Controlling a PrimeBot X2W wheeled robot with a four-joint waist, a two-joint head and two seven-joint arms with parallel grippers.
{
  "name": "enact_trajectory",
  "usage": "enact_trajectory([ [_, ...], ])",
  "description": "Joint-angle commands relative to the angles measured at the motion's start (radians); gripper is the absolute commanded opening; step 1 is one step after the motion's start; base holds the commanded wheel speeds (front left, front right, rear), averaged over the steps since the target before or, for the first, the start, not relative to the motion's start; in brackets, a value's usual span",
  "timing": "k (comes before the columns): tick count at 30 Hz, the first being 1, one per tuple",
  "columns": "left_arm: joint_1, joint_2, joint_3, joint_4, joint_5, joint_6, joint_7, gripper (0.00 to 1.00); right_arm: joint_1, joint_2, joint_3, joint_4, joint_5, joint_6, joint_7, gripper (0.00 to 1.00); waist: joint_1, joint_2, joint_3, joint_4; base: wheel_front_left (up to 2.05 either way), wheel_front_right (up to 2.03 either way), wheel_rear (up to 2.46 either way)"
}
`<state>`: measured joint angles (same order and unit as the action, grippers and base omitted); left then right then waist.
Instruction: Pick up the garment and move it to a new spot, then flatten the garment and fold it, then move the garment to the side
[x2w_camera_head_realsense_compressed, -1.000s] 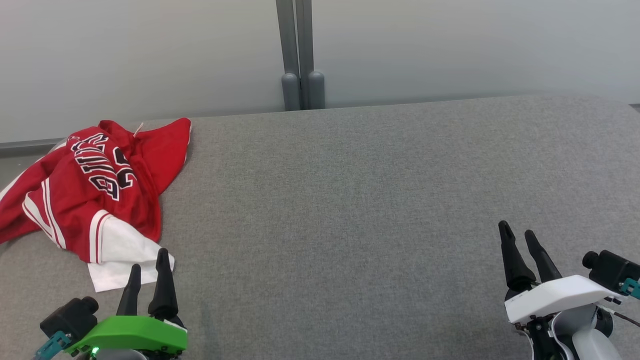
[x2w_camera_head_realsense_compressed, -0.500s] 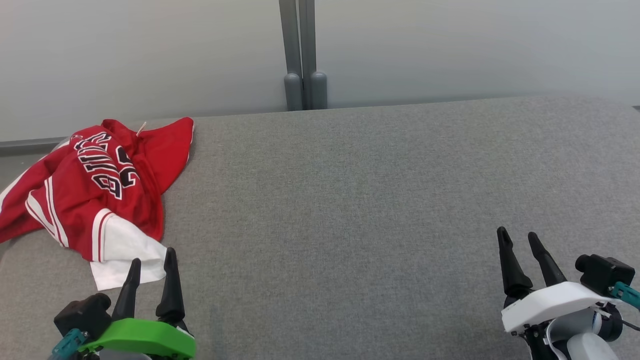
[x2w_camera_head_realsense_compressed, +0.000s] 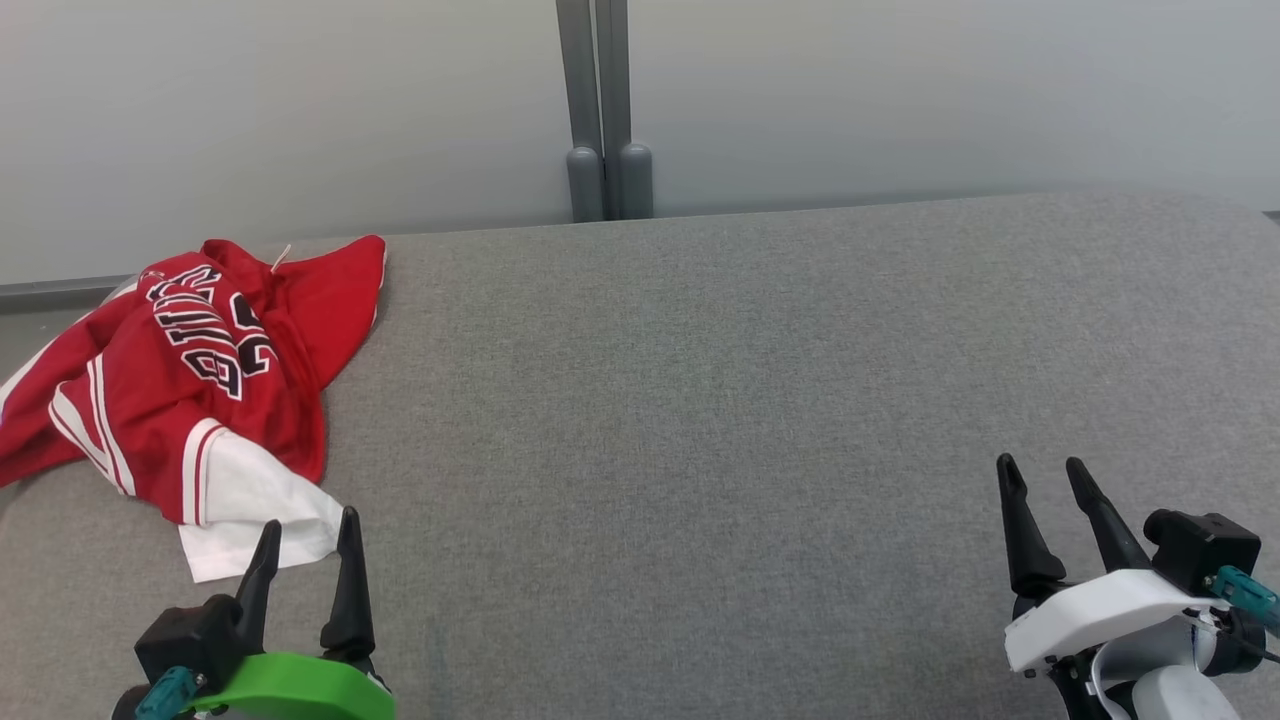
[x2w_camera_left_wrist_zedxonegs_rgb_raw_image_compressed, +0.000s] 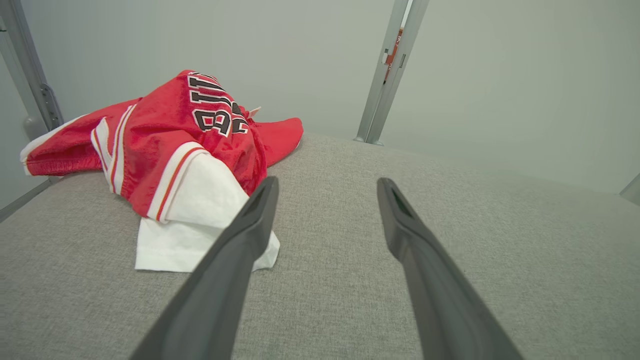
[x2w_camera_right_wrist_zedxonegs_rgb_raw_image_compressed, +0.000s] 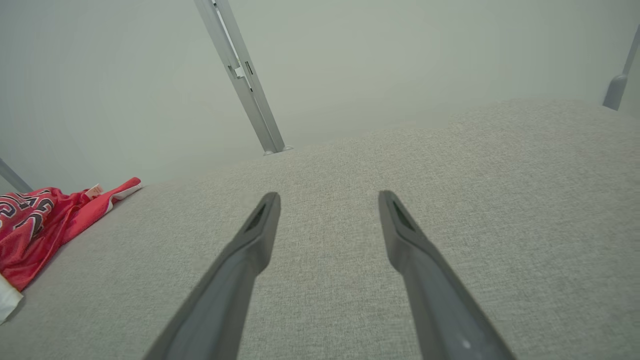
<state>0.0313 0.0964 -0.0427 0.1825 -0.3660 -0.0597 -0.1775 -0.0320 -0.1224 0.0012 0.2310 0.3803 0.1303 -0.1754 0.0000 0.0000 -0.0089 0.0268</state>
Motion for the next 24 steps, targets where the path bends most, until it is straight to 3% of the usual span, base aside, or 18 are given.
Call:
enact_trajectory([
  [1, 0.006, 0.013, -0.003, -0.002, 0.026, 0.005, -0.009, 1.0, 0.001, -0.003, -0.007, -0.005, -0.024, 0.0, -0.011, 1.0, 0.0, 0.0, 0.0, -0.001, 0.0, 0.0, 0.0],
  [24, 0.025, 0.007, 0.043, 0.042, 0.179, -0.022, -0.058, 1.0, 0.03, 0.023, -0.063, -0.008, -0.18, 0.001, -0.06, 1.0, 0.0, 0.0, -0.002, -0.005, 0.0, 0.0, 0.0],
])
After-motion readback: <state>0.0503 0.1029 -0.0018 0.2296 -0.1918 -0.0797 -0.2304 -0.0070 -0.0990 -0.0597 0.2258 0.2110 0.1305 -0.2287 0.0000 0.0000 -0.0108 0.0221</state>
